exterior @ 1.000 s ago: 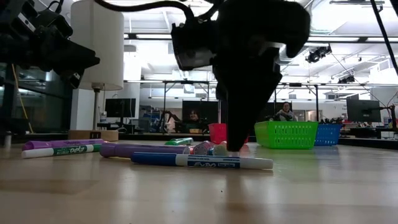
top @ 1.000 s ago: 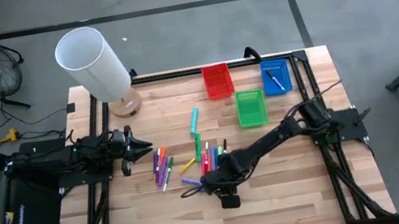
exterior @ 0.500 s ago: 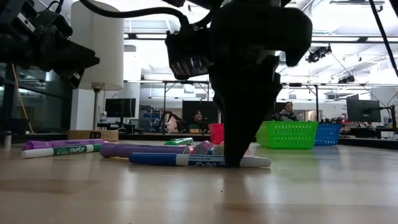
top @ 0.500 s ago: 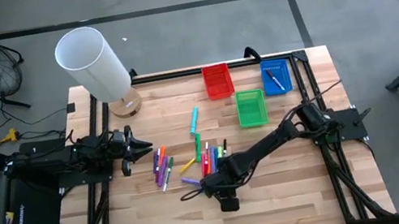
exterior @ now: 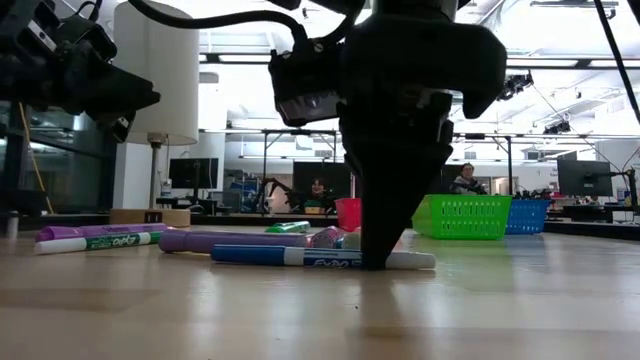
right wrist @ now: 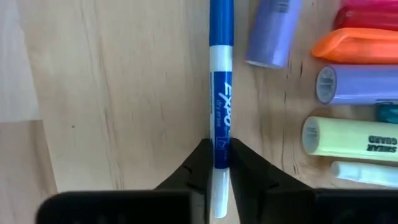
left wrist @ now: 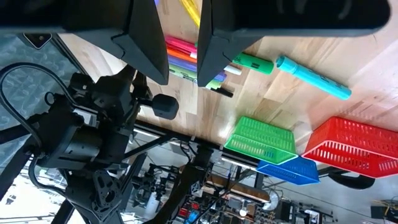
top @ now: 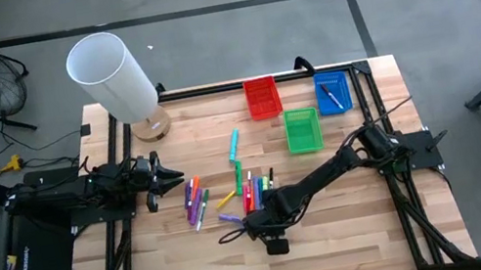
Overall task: Pick & Place Markers
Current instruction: Put the blue marker in the blue bin
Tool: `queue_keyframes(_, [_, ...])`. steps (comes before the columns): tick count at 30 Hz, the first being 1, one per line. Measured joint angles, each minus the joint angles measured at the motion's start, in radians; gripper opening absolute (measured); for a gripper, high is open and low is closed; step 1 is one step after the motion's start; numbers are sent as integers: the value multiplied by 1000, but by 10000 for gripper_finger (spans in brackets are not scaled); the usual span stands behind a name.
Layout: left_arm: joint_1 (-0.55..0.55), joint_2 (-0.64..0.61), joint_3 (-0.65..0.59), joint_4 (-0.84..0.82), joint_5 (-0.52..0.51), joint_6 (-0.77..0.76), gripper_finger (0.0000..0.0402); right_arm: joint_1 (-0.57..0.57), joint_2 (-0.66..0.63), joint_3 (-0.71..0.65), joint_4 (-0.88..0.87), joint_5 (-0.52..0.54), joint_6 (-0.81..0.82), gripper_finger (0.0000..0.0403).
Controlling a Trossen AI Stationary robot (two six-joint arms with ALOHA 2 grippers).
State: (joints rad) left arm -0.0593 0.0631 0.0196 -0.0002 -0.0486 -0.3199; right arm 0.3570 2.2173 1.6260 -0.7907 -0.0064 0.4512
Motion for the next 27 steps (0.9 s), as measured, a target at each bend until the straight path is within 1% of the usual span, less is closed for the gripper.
queue_keyframes(3, [0,0,0,0,0,0,83,3,6,1,-29,3,-25,15])
queue_keyframes(9, [0,0,0,0,0,0,83,11,7,0,-93,-19,0,20])
queue_keyframes(16, [0,0,0,0,0,0,83,24,-9,-3,-123,-111,45,13])
queue_keyframes(19, [0,0,0,0,0,0,83,30,-31,-7,-141,-117,67,13])
queue_keyframes(25, [0,0,0,0,0,0,83,35,-92,-8,-246,-100,127,11])
queue_keyframes(27, [0,0,0,0,0,0,83,35,-100,-7,-279,-95,143,4])
